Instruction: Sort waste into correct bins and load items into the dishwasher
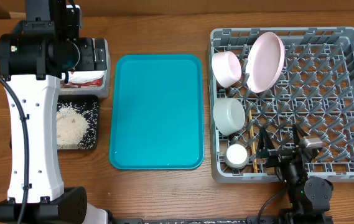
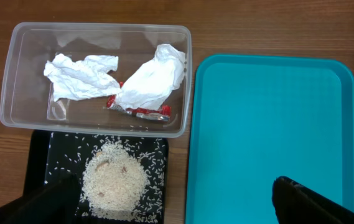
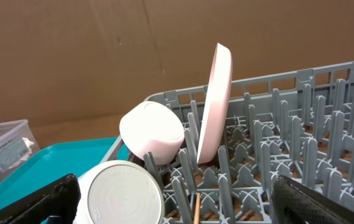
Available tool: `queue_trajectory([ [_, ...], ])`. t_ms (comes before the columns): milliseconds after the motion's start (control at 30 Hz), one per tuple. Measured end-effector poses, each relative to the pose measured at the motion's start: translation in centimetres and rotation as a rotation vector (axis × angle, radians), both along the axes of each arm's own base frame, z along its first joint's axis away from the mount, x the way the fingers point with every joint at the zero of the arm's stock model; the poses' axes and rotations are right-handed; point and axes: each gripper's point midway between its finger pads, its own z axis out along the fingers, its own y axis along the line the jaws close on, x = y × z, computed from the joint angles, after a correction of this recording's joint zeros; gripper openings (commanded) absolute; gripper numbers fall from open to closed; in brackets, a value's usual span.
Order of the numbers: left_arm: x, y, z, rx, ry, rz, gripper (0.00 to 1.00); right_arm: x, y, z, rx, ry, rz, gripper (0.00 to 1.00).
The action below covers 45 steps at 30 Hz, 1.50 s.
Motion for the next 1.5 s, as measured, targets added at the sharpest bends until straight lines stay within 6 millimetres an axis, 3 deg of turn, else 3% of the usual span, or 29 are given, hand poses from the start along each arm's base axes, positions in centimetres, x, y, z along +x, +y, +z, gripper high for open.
queue_trajectory([
  [767,-0.4,0.0,-0.1,0.000,0.002,0.000,1.00,0.0,0.0,0.0,0.000,0.000,0.000,1.00],
  [1433,-13.3,2.3,-4.3,0.114,-0.015,0.072,1.00,0.0,0.0,0.0,0.000,0.000,0.000,1.00],
  [1467,-13.3,2.3,-4.3,0.114,-0.023,0.073,1.00,0.0,0.0,0.0,0.000,0.000,0.000,1.00],
  [1500,-11.9,2.3,-3.6,0.112,-0.134,0.080,1.00,0.0,0.0,0.0,0.000,0.001,0.000,1.00],
])
